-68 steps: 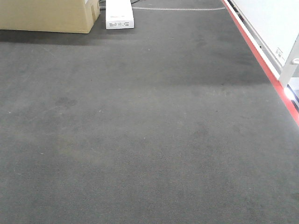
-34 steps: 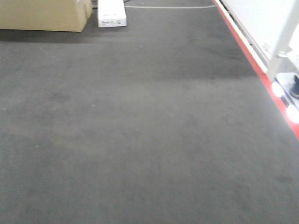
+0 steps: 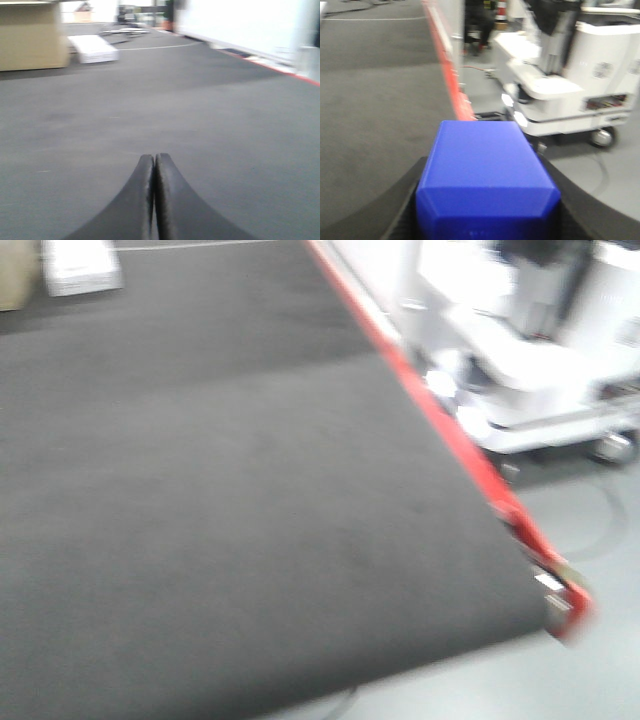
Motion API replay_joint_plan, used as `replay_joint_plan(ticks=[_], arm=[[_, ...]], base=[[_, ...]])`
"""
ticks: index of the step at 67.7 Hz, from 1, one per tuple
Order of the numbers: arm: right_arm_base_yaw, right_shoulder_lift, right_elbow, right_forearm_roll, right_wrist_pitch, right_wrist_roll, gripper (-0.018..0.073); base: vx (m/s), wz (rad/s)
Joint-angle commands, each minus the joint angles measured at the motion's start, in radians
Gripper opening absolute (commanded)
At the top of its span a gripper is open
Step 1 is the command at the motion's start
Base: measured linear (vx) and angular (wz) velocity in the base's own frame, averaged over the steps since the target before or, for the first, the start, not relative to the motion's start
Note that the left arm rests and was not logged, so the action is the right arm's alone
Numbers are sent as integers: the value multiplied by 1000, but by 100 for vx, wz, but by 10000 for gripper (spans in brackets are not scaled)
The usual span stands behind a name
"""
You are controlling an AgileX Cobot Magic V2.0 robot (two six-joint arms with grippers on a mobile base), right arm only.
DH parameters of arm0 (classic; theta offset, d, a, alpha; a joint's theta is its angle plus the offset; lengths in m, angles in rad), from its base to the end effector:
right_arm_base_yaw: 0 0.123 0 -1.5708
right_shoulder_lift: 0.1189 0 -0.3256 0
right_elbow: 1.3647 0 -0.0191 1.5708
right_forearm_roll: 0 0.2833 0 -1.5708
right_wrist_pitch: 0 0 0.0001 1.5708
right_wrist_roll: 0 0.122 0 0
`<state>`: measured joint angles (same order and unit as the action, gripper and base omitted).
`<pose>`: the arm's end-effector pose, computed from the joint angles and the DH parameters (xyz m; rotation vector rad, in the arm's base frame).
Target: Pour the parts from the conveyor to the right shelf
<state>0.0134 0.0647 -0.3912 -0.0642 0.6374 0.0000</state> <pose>0.0505 -0.0040 0.2868 -0.0310 1.7935 -0.0616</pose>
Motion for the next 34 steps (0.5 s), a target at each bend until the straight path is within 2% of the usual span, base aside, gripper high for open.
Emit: replay_joint_plan(ticks=[1, 34], arm=[[-4, 18, -25, -12, -74, 0, -6], [-4, 18, -25, -12, -74, 0, -6]], base=[[-29, -72], [-32, -59]])
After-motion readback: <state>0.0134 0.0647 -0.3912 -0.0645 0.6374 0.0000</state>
